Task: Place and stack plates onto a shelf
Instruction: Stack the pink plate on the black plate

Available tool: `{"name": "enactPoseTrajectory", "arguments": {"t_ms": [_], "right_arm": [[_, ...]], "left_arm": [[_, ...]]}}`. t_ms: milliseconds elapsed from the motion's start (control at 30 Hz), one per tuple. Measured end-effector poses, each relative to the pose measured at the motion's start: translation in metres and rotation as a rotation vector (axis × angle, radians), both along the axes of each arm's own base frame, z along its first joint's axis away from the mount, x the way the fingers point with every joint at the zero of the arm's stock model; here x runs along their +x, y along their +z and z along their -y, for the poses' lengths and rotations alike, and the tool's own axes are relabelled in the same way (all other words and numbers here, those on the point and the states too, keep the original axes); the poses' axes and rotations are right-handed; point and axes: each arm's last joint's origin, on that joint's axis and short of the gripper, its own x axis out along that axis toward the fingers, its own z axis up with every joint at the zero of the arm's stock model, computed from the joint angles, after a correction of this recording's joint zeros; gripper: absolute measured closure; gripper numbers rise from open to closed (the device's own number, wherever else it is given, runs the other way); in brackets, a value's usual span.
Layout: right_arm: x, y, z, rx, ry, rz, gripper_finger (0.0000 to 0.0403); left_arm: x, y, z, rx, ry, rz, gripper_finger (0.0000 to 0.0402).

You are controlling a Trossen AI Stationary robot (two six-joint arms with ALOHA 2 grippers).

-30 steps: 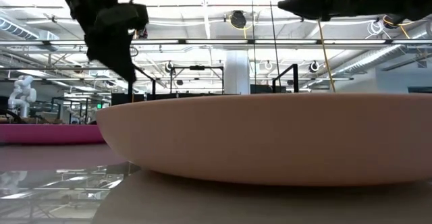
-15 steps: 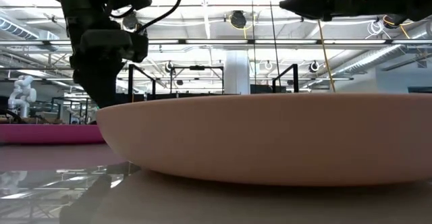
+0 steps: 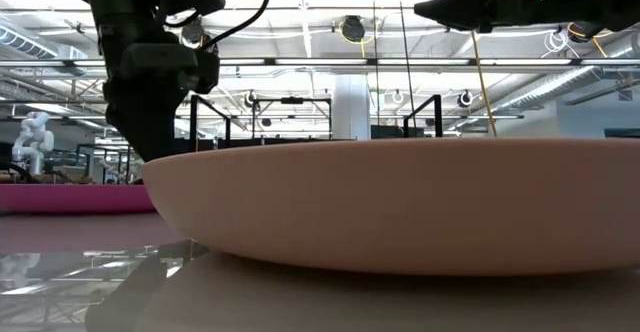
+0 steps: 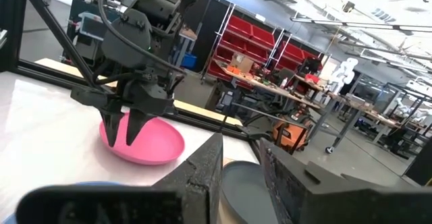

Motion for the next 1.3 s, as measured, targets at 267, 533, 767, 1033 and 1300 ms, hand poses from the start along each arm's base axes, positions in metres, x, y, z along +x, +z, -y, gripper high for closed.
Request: {"name": "enactPoseTrajectory", "arguments": {"t_ms": [267,533,767,1033,1300], "right_arm": [[0.0,0.0,0.0,0.007,0.0,-0.003,0.0321],[0.0,-0.001,0.0,0.008,-0.001,-0.005,0.0321],[0.0,-0.001,0.0,0.016,0.0,-0.003,0.0321],[0.0,-0.001,0.0,0.016,0.0,-0.003,0.0321],[0.0,-0.001,0.0,0.016,0.0,-0.005,0.0321]], "left_arm": [[0.006,-0.027,0.001,0.005,0.069,-0.117,0.0216],[0.009,-0.044,0.002,0.008,0.114,-0.193,0.0219],[0.009,-0.043,0.005,-0.058,0.105,-0.209,0.0319],[0.035,0.0,0.016,-0.077,-0.021,-0.166,0.039],[0.071,0.087,0.031,0.044,-0.237,0.08,0.0392]]}}
